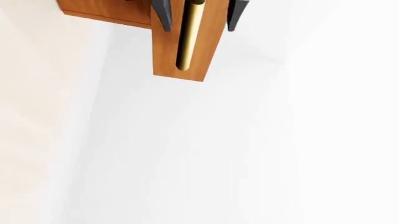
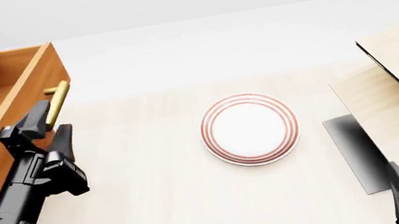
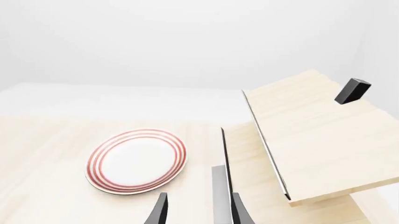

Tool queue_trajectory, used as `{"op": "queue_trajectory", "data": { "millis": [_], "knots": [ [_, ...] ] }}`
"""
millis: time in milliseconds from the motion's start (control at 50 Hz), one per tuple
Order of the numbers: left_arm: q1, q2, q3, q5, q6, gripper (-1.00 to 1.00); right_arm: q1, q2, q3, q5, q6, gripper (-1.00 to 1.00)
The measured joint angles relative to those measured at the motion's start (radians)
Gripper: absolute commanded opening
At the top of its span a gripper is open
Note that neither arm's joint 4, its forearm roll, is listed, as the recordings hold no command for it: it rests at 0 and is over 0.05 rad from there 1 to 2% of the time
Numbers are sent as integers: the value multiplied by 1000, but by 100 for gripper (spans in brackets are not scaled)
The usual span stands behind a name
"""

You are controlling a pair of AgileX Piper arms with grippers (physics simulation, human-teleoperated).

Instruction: Open the top drawer of the cabinet and put the bowl in it.

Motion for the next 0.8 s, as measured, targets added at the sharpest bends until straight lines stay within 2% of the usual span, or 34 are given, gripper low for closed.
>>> {"op": "queue_trajectory", "data": {
  "millis": [320,480,620,800],
  "knots": [
    [-120,-91,-4,-1,30,100,1,2,0,0,-1,100],
    [-174,-194,4,73,17,100,1,2,0,1,-2,100],
    [-173,-359,-42,295,-98,100,2,1,0,2,-2,100],
    [-128,-539,-170,674,-348,100,2,2,0,2,-3,100]
  ]
}}
